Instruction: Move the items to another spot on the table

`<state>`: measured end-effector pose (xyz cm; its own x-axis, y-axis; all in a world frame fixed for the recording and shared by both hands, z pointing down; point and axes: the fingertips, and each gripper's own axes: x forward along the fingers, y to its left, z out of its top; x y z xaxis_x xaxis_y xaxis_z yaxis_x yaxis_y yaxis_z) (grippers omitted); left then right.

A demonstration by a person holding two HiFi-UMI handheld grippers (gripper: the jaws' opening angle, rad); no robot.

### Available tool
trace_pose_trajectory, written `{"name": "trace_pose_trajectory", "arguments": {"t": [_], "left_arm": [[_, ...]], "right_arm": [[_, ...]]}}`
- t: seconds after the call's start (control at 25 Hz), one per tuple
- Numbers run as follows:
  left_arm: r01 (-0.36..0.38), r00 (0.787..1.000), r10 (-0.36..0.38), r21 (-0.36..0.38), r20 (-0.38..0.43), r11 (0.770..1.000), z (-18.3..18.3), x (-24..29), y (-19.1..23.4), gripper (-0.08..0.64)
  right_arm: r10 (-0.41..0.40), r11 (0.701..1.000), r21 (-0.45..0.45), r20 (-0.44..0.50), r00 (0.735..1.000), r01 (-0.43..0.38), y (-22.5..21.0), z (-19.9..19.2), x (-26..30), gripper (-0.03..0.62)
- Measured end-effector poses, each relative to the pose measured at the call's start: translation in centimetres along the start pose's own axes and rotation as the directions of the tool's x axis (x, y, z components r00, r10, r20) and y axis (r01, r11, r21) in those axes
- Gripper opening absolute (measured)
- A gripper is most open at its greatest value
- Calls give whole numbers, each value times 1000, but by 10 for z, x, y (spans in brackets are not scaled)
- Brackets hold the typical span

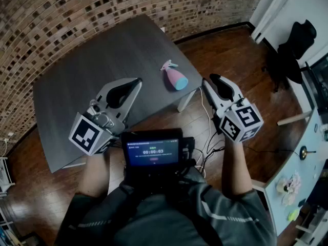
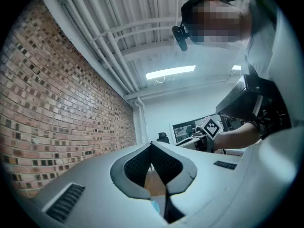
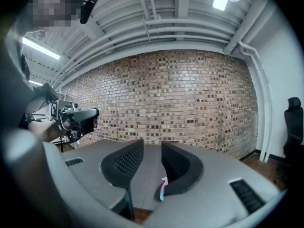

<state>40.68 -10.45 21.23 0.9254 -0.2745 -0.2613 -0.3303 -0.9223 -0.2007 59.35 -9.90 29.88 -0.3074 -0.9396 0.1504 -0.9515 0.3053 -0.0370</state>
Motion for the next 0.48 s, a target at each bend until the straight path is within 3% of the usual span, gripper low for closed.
{"name": "trace_pose_trajectory", "arguments": {"t": [0.24, 0.28, 0.32, 0.36, 0.48], "left_arm": [[-7, 1000, 7, -6, 1, 1000, -8, -3, 2, -3], [-9, 1000, 9, -9, 2, 1000, -9, -8, 9, -3], [-11, 1000, 11, -11, 1, 1000, -10, -14, 17, -3], [-11, 1000, 11, -12, -3, 1000, -13, -20, 24, -3], [-12, 1000, 12, -21, -6, 1000, -16, -37, 50, -3]], "right_arm": [[44, 999, -2, -55, 998, -44, -1, -13, 19, 124], [47, 999, -8, -74, 996, -47, 2, -14, 28, 137], [50, 999, -11, -96, 994, -51, 6, -16, 38, 203], [52, 998, -12, -116, 992, -54, 10, -18, 47, 229], [49, 999, -8, -162, 986, -51, 20, -21, 76, 229]]}}
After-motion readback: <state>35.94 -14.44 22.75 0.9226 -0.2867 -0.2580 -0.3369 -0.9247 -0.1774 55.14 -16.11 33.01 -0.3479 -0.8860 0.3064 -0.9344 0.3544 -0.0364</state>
